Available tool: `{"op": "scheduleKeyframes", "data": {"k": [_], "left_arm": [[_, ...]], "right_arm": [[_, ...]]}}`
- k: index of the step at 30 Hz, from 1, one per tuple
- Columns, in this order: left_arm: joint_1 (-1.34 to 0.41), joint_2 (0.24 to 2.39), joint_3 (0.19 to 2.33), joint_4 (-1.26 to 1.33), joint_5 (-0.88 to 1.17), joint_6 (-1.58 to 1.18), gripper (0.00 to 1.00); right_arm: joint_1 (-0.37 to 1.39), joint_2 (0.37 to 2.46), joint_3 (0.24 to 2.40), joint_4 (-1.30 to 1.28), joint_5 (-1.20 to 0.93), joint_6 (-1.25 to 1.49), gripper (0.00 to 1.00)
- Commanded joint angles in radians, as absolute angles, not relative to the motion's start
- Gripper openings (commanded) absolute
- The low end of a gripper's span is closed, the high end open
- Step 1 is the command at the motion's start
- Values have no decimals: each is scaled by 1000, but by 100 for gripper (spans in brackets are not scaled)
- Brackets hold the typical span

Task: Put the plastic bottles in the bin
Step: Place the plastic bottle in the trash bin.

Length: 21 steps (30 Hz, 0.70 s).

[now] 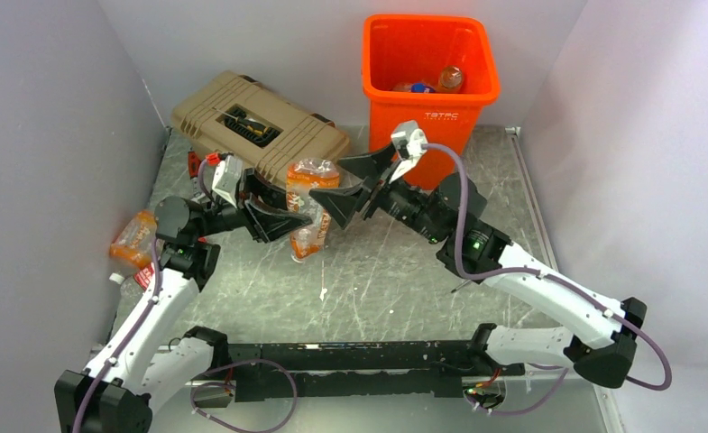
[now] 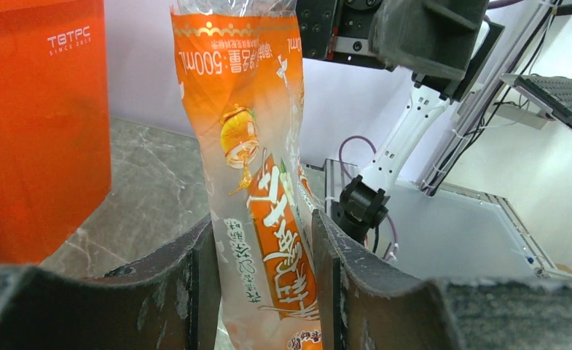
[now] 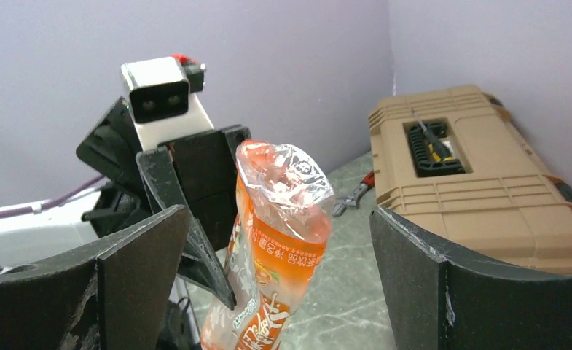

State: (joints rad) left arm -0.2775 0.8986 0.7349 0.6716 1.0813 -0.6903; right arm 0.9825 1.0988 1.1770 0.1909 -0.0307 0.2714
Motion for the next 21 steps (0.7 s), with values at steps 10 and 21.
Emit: {"op": "scheduleKeyframes", "data": {"k": [10,21], "left_arm": [[-302,852,749,644,1098,-630,0],[-322,834,759,563,1093,-564,0]], "right_arm": [[961,1192,1279,111,-192,346,97],[916,1251,1301,202,-299,449,63]]}}
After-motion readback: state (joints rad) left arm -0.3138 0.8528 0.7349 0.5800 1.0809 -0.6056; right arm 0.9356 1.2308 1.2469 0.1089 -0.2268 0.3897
